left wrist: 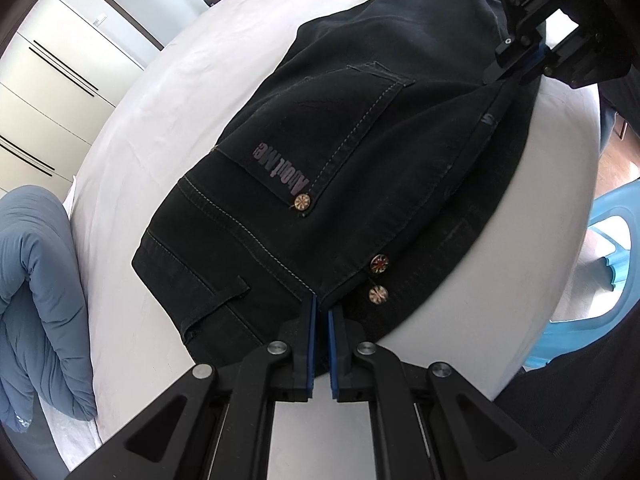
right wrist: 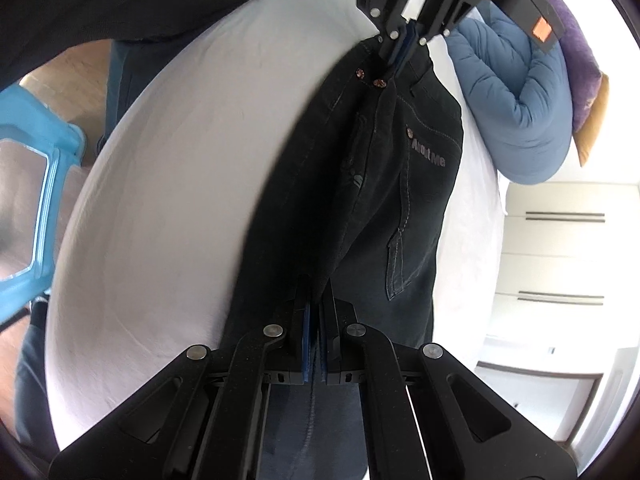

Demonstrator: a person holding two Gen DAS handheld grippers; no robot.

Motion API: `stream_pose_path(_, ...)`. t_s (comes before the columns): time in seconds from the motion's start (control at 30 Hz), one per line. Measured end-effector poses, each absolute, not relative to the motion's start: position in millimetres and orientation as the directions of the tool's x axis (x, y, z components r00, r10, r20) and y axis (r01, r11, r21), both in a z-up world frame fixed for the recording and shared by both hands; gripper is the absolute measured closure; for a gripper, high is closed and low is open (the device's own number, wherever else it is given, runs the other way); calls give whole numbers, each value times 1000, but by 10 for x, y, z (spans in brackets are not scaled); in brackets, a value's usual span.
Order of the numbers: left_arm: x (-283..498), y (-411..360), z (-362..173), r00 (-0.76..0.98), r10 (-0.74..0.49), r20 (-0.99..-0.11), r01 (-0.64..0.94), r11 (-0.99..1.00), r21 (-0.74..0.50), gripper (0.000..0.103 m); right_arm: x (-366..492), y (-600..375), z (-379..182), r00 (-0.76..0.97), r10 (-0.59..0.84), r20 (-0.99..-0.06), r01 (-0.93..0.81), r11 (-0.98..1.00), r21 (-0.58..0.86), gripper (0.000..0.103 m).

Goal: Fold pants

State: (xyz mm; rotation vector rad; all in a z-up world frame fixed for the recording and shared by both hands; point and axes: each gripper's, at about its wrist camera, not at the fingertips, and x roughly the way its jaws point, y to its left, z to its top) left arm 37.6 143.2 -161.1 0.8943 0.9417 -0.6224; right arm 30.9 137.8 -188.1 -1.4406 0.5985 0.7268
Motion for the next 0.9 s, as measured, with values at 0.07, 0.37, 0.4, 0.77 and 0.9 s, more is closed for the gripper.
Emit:
stream_pose_path(0.07, 451, 1497, -1599, 462, -80, -883, 785, 501, 365, 98, 239, 1345, -1863, 654, 83, -752, -754, 2, -656, 101)
stream_pose_path(0.37, 479, 1567, -1624, 452, -85, -888, 783, 514, 349, 98, 174, 1292, -1882, 648, 80, -757, -760, 16, -649, 101)
stream_pose_path(0.4, 557, 1605, -1663, 452, -85, -888, 782, 516, 349, 98, 190, 1303, -1893, 646, 77, -760, -763, 21, -646, 101)
stream_pose_path(0.77, 613, 1812, -1433, 473, -27, -880, 710, 603, 363, 53, 253, 1212, -2018, 695, 45, -717, -706, 228, -670, 99)
stream_pose_path(0.9, 706, 1761, -1042, 514, -96, -852, 633, 713, 301, 52, 247, 1167, -1927, 726, 6, -687, -641, 366, -674, 82)
